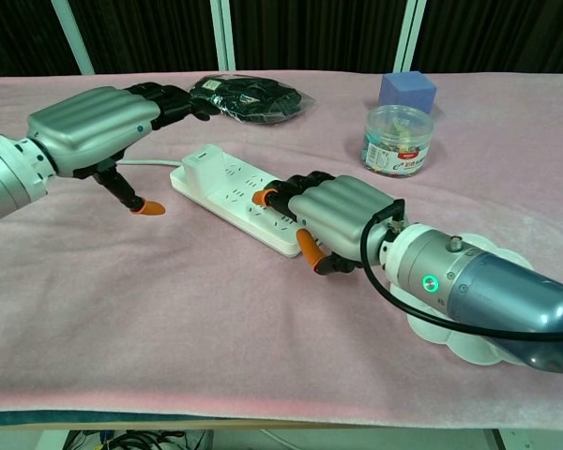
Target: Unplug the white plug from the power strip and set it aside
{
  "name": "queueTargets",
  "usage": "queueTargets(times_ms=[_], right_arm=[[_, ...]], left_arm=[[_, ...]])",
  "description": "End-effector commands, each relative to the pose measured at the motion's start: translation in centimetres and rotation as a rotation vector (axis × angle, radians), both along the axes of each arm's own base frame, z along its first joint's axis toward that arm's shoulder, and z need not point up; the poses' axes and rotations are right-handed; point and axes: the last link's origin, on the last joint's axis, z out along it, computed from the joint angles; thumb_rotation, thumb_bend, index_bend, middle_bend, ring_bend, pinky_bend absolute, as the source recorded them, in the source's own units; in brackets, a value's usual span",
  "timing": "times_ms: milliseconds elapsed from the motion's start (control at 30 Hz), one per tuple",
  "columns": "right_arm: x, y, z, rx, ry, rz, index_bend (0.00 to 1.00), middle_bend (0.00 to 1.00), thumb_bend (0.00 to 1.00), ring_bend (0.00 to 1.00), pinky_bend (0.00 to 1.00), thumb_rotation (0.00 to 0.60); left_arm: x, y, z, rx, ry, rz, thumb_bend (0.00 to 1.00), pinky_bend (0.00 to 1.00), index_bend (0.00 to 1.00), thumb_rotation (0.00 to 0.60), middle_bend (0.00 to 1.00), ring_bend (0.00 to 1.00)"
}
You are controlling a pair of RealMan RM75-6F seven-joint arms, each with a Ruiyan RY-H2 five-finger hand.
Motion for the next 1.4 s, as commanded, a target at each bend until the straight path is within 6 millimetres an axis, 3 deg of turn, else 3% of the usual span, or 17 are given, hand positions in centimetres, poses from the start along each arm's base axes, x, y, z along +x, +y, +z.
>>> queueTargets(times_ms=[33, 433, 900, 1400], right_arm=[[0.0, -0.2, 0.0, -0.007, -0.004, -0.005, 0.05, 0.04, 0.82, 0.02, 0.06, 0.600], [-0.5, -0.5, -0.6, -0.009, 0.002, -0.006, 0.05, 0.04, 0.82, 0.03, 0.06, 0.600], [-1.4, -0.6, -1.1, -0.005, 0.006, -0.025, 0.05, 0.04, 0.82, 0.02, 0.06, 0.600], [-1.5, -0.6, -1.0, -0.011, 0.007, -0.027, 0.05, 0.04, 0.82, 0.03, 0.06, 0.600]], left_arm=[[0.4, 0.6, -0.3, 0.006, 0.004, -0.007, 0.09, 0.06, 0.12, 0.600, 0.13, 0.00], [0.2, 1.4, -1.7, -0.016, 0.015, 0.001, 0.09, 0.07, 0.13, 0.600, 0.15, 0.00], [1.1, 3.9, -2.6, -0.007, 0.040, 0.011, 0.10, 0.15, 0.17, 0.600, 0.21, 0.00], [1.9, 4.7, -3.7, -0.066, 0.028, 0.002, 0.13, 0.15, 0.31, 0.600, 0.33, 0.00]])
